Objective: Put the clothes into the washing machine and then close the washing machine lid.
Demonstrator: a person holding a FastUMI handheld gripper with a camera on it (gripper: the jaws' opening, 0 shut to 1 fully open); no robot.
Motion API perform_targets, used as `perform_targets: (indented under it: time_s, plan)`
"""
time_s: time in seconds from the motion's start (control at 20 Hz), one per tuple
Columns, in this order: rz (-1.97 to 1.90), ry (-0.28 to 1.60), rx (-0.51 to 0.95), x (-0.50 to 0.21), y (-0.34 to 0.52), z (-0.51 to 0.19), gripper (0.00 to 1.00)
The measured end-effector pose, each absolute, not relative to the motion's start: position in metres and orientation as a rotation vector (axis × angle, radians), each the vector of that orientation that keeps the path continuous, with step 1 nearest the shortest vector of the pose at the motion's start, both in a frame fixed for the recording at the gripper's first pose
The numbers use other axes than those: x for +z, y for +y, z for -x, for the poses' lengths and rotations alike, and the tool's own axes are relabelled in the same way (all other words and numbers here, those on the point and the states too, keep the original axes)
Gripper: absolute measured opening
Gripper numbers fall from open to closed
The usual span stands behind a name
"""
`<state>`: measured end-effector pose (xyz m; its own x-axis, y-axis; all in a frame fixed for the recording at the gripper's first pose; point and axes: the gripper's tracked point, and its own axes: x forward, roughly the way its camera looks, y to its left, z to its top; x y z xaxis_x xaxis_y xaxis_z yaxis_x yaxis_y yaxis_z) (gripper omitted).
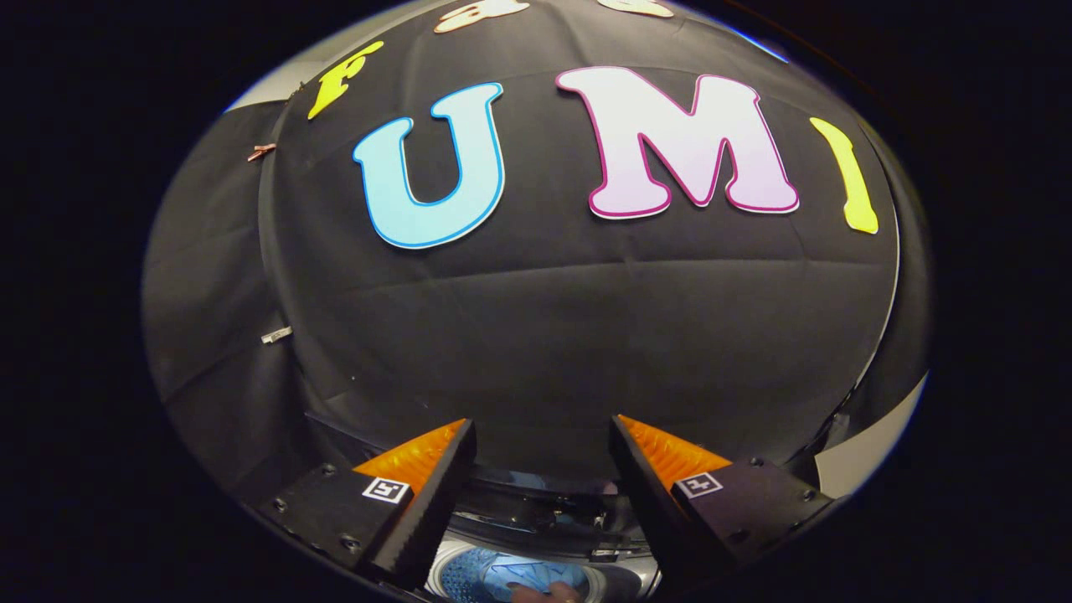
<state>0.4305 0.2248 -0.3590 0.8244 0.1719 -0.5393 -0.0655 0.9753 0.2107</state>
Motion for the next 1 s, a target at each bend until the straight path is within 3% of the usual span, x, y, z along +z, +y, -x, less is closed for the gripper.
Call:
perform_targets:
  time_s: [0.45,1.0]
  plan:
    - [-0.17,0.663,0.091,-0.355,0.227,-0.407,1.0]
    - [-0.151,0.813,0.036,-0.349,0.236,-0.333,1.0]
